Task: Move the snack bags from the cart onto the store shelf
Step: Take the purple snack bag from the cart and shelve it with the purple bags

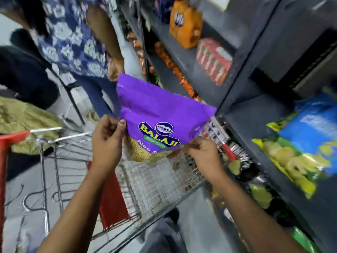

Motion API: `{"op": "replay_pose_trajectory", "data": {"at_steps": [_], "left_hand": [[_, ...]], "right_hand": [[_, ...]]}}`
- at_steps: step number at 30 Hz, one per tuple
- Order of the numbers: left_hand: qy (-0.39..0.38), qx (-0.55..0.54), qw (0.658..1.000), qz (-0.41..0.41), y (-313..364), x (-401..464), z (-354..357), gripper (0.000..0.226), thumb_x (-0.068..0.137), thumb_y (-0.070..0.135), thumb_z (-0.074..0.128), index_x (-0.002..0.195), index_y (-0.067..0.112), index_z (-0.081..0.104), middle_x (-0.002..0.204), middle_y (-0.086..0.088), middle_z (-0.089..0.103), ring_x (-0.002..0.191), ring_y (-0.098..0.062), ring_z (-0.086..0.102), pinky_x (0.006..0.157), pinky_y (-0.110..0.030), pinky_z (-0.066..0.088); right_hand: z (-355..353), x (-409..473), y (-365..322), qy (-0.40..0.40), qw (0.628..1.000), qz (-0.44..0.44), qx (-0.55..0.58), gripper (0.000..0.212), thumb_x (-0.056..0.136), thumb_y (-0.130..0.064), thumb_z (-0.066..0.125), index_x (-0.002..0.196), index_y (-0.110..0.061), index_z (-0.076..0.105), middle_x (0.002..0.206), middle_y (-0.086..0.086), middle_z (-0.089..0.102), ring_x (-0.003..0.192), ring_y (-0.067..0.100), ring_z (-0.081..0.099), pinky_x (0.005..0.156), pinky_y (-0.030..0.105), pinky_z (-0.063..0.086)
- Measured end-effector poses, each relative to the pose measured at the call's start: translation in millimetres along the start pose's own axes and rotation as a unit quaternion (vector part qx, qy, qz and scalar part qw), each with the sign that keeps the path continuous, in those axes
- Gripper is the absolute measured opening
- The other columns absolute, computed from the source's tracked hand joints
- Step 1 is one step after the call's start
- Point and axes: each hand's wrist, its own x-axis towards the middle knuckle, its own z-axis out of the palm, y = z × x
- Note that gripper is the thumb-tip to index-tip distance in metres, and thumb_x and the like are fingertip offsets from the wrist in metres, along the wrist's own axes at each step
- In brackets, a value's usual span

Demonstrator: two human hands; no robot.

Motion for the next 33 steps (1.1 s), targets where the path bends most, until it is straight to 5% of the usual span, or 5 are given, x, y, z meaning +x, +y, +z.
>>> {"op": "replay_pose_trajectory", "data": {"at_steps": [3, 8, 16, 25, 33], "left_hand": [[-0.059, -0.068, 0.995, 0.036, 65, 1, 40, 0.023, 0.087, 0.014, 0.06, 0.068, 0.026, 0.054, 0.061, 0.009, 0.052, 0.058, -0.003, 0.042, 0.058, -0.019, 0.036], [-0.162, -0.189, 0.966, 0.076, 172, -3, 103, 0.014, 0.076, 0.029, 0.066, 0.065, 0.025, 0.058, 0.055, 0.01, 0.053, 0.055, -0.008, 0.04, 0.057, -0.026, 0.031], [-0.371, -0.374, 0.847, 0.078, 313, -39, 224, 0.029, 0.09, -0.001, 0.047, 0.071, 0.021, 0.047, 0.059, 0.012, 0.061, 0.049, 0.0, 0.054, 0.046, -0.014, 0.044], [-0.525, -0.397, 0.752, -0.023, 376, -122, 350, 0.031, 0.092, 0.003, 0.048, 0.067, 0.021, 0.046, 0.075, 0.002, 0.057, 0.054, -0.004, 0.054, 0.055, -0.022, 0.044], [-0.526, -0.37, 0.762, -0.081, 382, -140, 432, 0.027, 0.093, -0.001, 0.046, 0.071, 0.015, 0.048, 0.057, 0.009, 0.067, 0.052, -0.004, 0.059, 0.051, -0.018, 0.049]], "right_hand": [[-41, -34, -72, 0.044, 0.996, -0.08, -0.007, 0.017, 0.075, 0.022, 0.058, 0.088, 0.014, 0.064, 0.049, -0.02, 0.066, 0.049, -0.013, 0.056, 0.052, 0.004, 0.043], [-101, -106, -195, 0.127, 0.96, -0.25, -0.018, 0.013, 0.055, -0.013, 0.07, 0.06, -0.025, 0.069, 0.055, -0.021, 0.068, 0.055, -0.011, 0.058, 0.058, 0.002, 0.044], [-195, -217, -314, 0.31, 0.847, -0.422, -0.092, 0.036, 0.081, 0.007, 0.061, 0.064, -0.024, 0.066, 0.055, -0.02, 0.066, 0.055, -0.008, 0.055, 0.059, 0.004, 0.043], [-290, -307, -342, 0.506, 0.745, -0.421, -0.114, 0.017, 0.082, -0.002, 0.067, 0.071, -0.015, 0.068, 0.06, -0.012, 0.067, 0.066, 0.006, 0.057, 0.065, 0.015, 0.048], [-350, -298, -346, 0.582, 0.731, -0.322, -0.152, 0.014, 0.082, -0.008, 0.068, 0.071, -0.017, 0.07, 0.068, -0.002, 0.067, 0.056, -0.004, 0.056, 0.065, 0.019, 0.048]]}}
